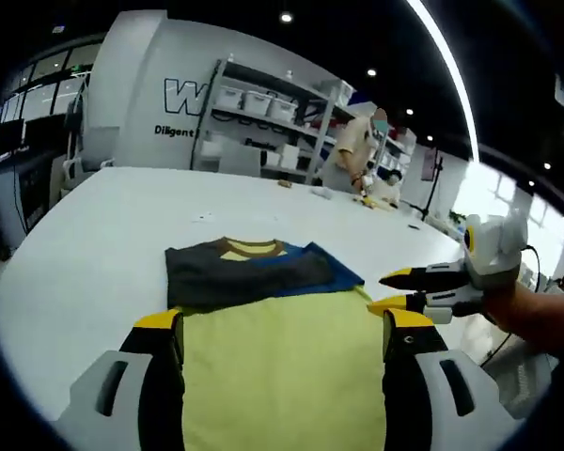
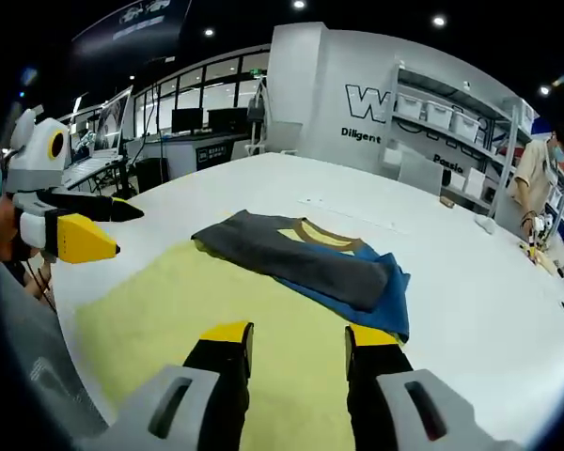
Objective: Fold the garment on the visible template until the final outline fits inside the template.
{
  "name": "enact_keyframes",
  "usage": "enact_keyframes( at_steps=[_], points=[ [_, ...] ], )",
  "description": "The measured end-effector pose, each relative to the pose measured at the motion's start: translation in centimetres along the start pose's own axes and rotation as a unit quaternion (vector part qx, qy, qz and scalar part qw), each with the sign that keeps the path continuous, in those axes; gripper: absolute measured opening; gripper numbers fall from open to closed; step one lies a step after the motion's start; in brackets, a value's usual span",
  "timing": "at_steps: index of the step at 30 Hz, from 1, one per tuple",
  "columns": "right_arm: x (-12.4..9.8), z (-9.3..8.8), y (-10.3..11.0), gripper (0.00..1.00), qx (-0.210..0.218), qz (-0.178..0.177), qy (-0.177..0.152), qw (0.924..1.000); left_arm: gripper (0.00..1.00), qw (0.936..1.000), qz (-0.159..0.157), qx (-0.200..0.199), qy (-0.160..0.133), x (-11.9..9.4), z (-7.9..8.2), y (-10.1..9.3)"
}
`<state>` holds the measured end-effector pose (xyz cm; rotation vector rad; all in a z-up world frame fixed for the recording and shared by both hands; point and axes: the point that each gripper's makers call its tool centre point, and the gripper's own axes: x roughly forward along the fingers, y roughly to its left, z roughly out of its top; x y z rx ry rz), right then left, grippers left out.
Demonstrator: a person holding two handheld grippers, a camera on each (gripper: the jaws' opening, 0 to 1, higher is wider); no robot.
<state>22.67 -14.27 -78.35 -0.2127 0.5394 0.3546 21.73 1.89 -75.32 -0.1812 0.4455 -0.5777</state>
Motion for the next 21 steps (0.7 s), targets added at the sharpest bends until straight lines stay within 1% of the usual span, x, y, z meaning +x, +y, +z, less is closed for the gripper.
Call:
enact_keyframes(
  at_steps=[1, 3, 5, 7, 10, 12, 13, 14, 17, 18, 20, 21],
  points=[
    [0.0, 0.0, -0.1, 0.37, 0.001, -0.001, 0.001, 1.0, 0.81, 1.0, -0.001, -0.004, -0.001, -0.2, -0.2, 0.0],
    [-0.1, -0.2, -0.5, 0.37, 0.001, -0.005, 0.003, 1.0, 0.81, 0.9999, 0.008, 0.002, -0.006, -0.7, -0.5, 0.1],
    [0.1, -0.4, -1.2, 0.36, 0.005, -0.009, 0.007, 0.9999, 0.79, 0.9998, 0.01, 0.0, -0.016, -1.0, -0.5, 0.1],
    [0.3, -0.5, -2.0, 0.35, 0.006, -0.015, 0.011, 0.9998, 0.77, 0.9997, 0.008, -0.002, -0.024, -1.1, -0.6, 0.0],
    [0.9, -0.1, -3.1, 0.33, 0.005, -0.024, 0.012, 0.9996, 0.77, 0.9996, 0.009, -0.005, -0.025, -1.0, -0.8, 0.0],
    [1.7, 0.6, -4.3, 0.29, 0.016, -0.034, 0.005, 0.9993, 0.76, 0.9997, 0.008, 0.003, -0.023, -0.8, -0.8, 0.0],
    [2.2, 0.6, -4.5, 0.27, 0.018, -0.034, 0.006, 0.9992, 0.76, 0.9997, 0.009, 0.003, -0.023, -0.8, -0.8, 0.0],
    [2.8, 0.6, -5.1, 0.26, 0.025, -0.038, 0.01, 0.9989, 0.76, 0.9997, 0.008, 0.001, -0.024, -0.7, -0.8, 0.0],
    [3.7, 0.6, -5.8, 0.25, 0.038, -0.043, 0.011, 0.9983, 0.76, 0.9996, 0.005, 0.001, -0.029, -0.7, -0.6, -0.1],
    [4.6, 0.5, -6.5, 0.23, 0.051, -0.046, 0.013, 0.9976, 0.76, 0.9996, 0.005, 0.003, -0.028, -0.6, -0.7, -0.1],
    [5.0, 0.4, -6.8, 0.21, 0.056, -0.046, 0.014, 0.9973, 0.76, 0.9996, 0.005, 0.002, -0.027, -0.5, -0.7, 0.0],
    [5.5, 0.3, -7.1, 0.22, 0.063, -0.046, 0.015, 0.9968, 0.76, 0.9996, 0.005, 0.002, -0.027, -0.5, -0.7, 0.0]
  ],
)
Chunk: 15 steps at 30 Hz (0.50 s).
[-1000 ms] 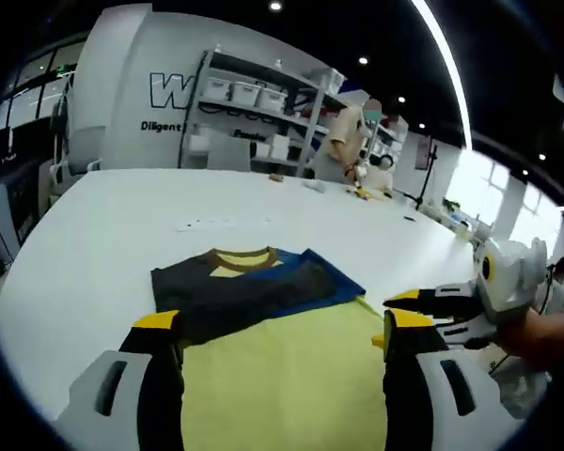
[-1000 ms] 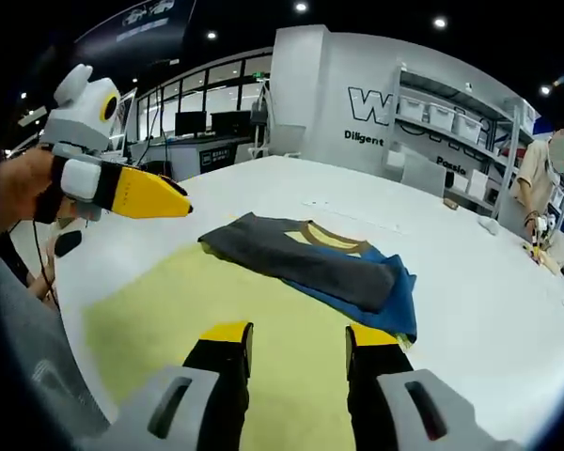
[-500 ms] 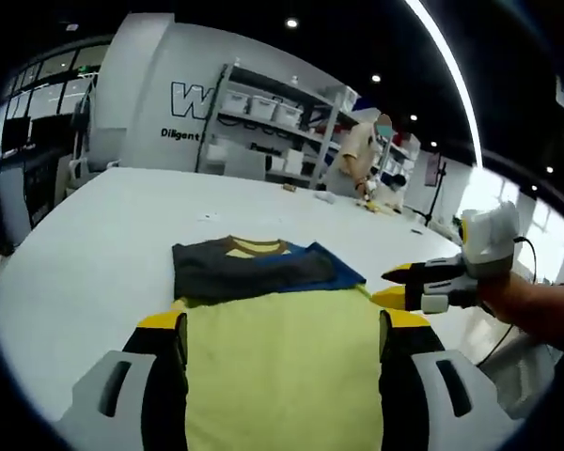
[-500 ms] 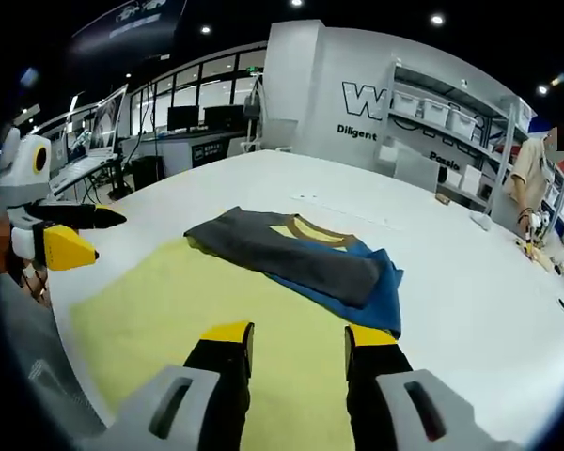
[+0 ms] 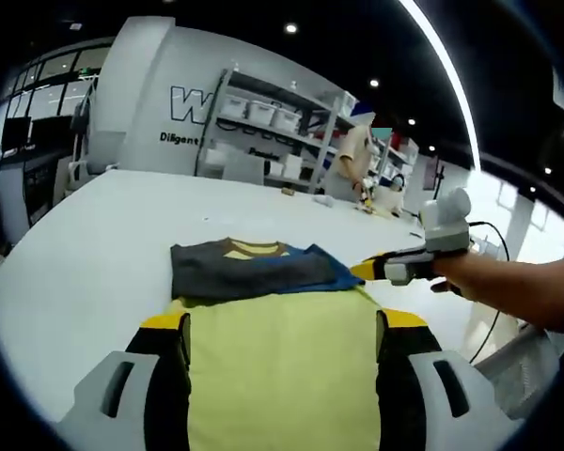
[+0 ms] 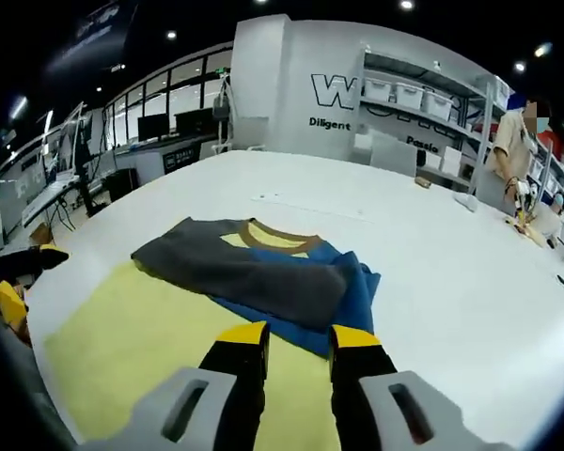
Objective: Fold the garment on the visible template until the final outline fits inside the template.
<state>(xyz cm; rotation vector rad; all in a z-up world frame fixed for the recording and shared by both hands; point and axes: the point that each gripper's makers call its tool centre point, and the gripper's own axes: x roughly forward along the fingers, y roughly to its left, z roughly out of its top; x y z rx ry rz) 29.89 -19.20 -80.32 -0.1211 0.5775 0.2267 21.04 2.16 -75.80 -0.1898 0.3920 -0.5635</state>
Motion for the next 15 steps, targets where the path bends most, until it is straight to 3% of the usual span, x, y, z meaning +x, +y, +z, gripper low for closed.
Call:
enact_keyframes(
  at_steps=[8, 15],
  points=[
    [3.0, -0.6, -1.7, 0.21, 0.032, -0.007, 0.023, 0.9992, 0.75, 1.0, 0.004, -0.007, 0.002, 0.2, -0.1, 1.0],
    [4.9, -1.6, -2.0, 0.17, 0.05, -0.004, 0.05, 0.9975, 0.71, 0.9999, -0.002, -0.01, 0.005, 0.3, -0.2, 0.8]
  ],
)
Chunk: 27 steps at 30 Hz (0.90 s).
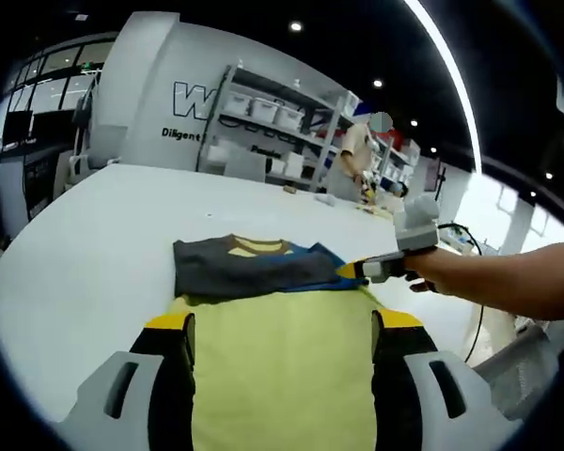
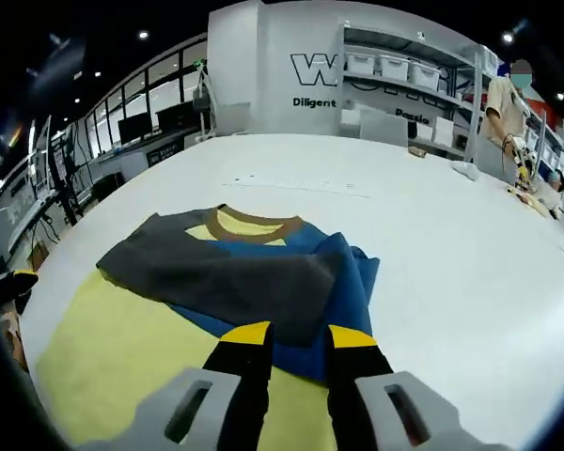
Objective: Fold the garment on the visible template until the final outline fits inside the template.
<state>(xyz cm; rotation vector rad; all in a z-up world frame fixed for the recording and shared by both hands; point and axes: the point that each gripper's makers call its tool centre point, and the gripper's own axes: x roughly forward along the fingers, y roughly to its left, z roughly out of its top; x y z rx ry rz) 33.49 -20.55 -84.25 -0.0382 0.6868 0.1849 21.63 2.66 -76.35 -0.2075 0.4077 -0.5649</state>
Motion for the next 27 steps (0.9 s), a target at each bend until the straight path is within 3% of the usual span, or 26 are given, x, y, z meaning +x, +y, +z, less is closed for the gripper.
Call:
enact_keyframes(
  at_steps=[9, 16, 18, 27],
  points=[
    [1.2, -0.7, -0.1, 0.15, 0.015, 0.0, 0.015, 0.9998, 0.69, 1.0, 0.0, -0.006, -0.004, -0.1, 0.2, 0.2],
    [1.6, -1.2, 0.0, 0.05, 0.023, 0.006, 0.021, 0.9995, 0.67, 1.0, 0.001, -0.005, -0.004, -0.1, 0.2, 0.3],
    [1.3, -1.1, -0.1, 0.0, 0.021, 0.005, 0.019, 0.9996, 0.67, 1.0, 0.001, -0.004, -0.002, -0.1, 0.2, 0.4],
    [-0.7, -0.7, 0.1, 0.0, 0.018, 0.01, 0.0, 0.9998, 0.65, 1.0, -0.008, 0.0, 0.004, 0.1, 0.0, -0.1]
  ],
)
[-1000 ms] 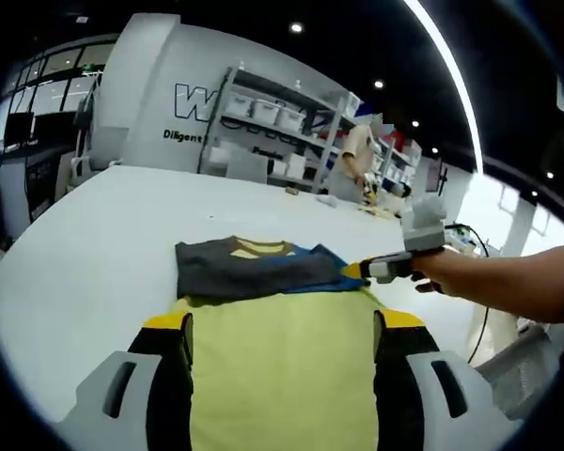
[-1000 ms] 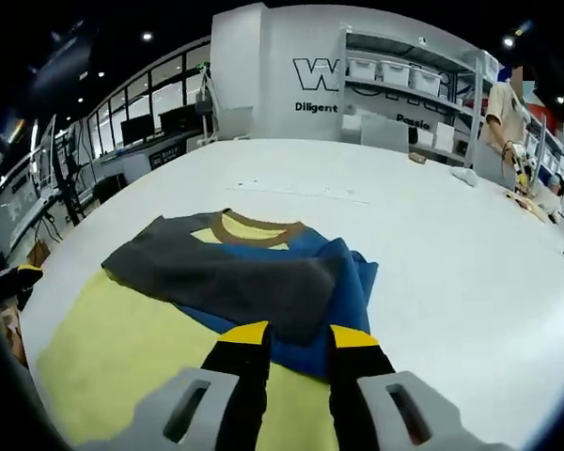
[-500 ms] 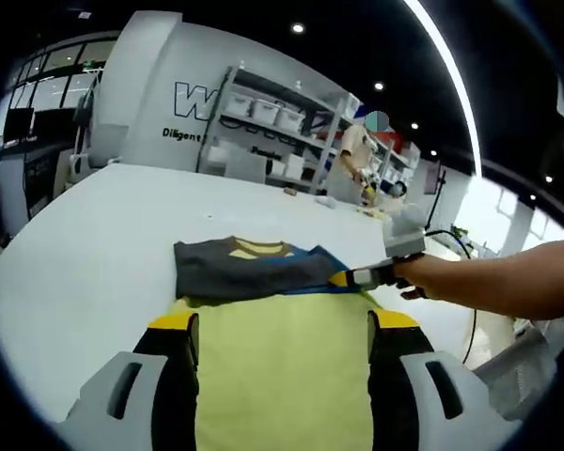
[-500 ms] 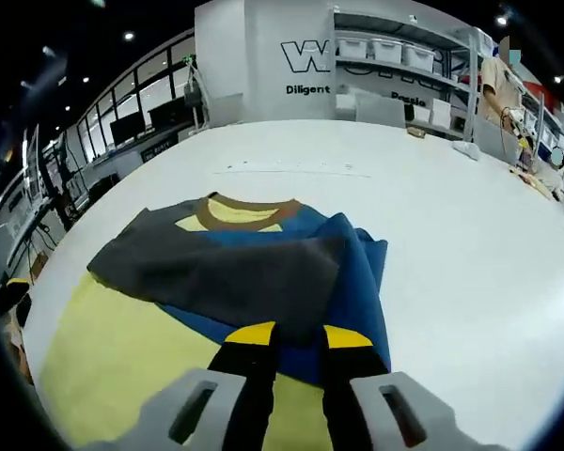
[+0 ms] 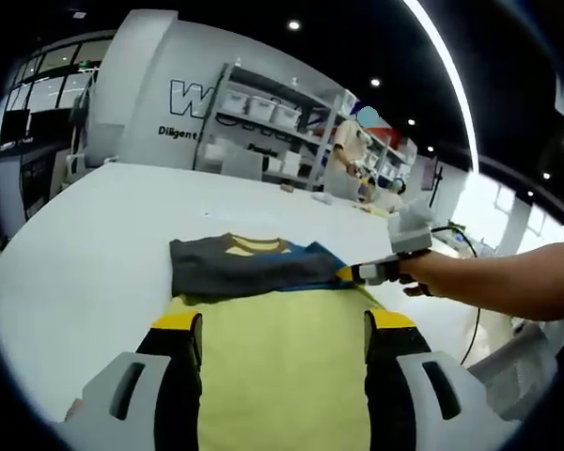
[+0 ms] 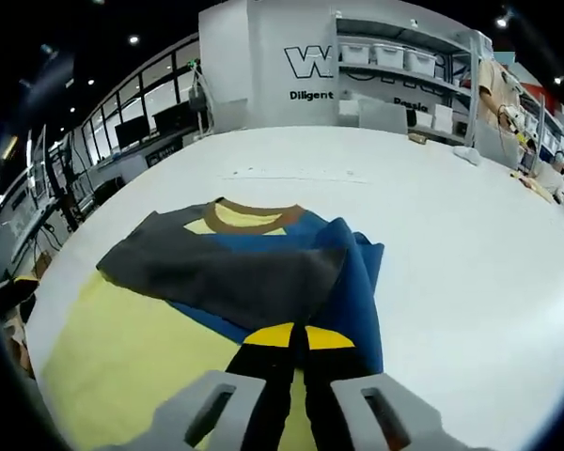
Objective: Fold the garment on the visible template until the final outline fits inside the template.
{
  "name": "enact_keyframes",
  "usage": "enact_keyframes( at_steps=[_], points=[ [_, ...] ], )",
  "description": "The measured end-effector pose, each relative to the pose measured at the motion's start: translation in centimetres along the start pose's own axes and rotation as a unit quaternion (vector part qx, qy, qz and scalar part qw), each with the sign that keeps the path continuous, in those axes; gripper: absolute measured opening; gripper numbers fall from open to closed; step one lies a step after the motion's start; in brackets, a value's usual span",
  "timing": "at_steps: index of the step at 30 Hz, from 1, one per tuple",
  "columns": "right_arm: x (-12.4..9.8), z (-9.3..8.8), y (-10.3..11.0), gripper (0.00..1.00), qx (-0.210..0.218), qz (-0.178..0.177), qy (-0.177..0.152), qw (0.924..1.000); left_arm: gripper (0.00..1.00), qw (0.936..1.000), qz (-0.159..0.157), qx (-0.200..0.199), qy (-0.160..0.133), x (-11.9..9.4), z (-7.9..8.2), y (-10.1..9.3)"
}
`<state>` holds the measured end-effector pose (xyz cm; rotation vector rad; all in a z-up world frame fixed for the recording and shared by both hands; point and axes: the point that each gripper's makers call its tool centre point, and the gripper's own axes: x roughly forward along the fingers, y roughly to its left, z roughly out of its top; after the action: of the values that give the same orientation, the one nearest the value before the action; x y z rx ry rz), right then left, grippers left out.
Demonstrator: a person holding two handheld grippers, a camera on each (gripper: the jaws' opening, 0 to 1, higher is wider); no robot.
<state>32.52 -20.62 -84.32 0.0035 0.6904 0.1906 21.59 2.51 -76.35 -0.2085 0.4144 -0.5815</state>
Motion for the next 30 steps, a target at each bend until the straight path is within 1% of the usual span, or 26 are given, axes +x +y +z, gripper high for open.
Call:
enact_keyframes(
  at_steps=[5, 10, 12, 13, 14, 15, 17, 20, 21, 22, 25, 30],
  points=[
    [-1.3, 0.5, 0.2, 0.0, -0.005, 0.0, -0.014, 0.9999, 0.64, 1.0, -0.002, 0.0, 0.002, 0.0, -0.1, -0.1],
    [-0.8, -1.4, -0.2, 0.0, -0.007, -0.005, 0.023, 0.9997, 0.63, 0.9999, -0.009, 0.004, 0.005, 0.1, -0.2, -0.5],
    [-0.5, -1.9, -0.3, 0.0, -0.007, -0.007, 0.03, 0.9995, 0.63, 0.9999, -0.009, 0.005, 0.007, 0.0, -0.3, -0.4],
    [-0.4, -2.3, -0.5, 0.0, -0.005, -0.01, 0.042, 0.9991, 0.63, 0.9999, -0.009, 0.006, 0.007, 0.0, -0.3, -0.4],
    [-0.3, -2.5, -0.5, 0.0, -0.003, -0.011, 0.044, 0.999, 0.63, 0.9999, -0.009, 0.005, 0.007, 0.0, -0.3, -0.4],
    [-0.4, -2.9, -0.5, 0.0, 0.001, -0.012, 0.053, 0.9985, 0.63, 0.9999, -0.009, 0.004, 0.007, -0.1, -0.3, -0.4],
    [-0.3, -3.1, -0.4, 0.0, -0.002, -0.01, 0.054, 0.9985, 0.62, 0.9999, -0.009, 0.004, 0.007, 0.0, -0.2, -0.4],
    [-0.7, -2.6, -0.6, 0.0, 0.0, -0.011, 0.044, 0.999, 0.62, 0.9999, -0.01, 0.004, 0.008, 0.0, -0.3, -0.4],
    [-1.0, -2.0, -0.8, 0.0, -0.002, -0.012, 0.035, 0.9993, 0.62, 0.9999, -0.011, 0.004, 0.009, 0.0, -0.3, -0.5],
    [-1.1, -1.9, -0.9, 0.0, -0.002, -0.013, 0.033, 0.9994, 0.62, 0.9999, -0.012, 0.004, 0.01, 0.0, -0.4, -0.5],
    [-1.7, -0.4, -1.7, 0.0, 0.005, -0.017, 0.0, 0.9998, 0.62, 0.9999, -0.012, 0.005, 0.009, 0.1, -0.3, -0.6],
    [-2.2, 1.3, -2.7, 0.02, 0.007, -0.027, -0.03, 0.9992, 0.61, 0.9998, -0.013, 0.006, 0.011, 0.1, -0.4, -0.6]
  ],
)
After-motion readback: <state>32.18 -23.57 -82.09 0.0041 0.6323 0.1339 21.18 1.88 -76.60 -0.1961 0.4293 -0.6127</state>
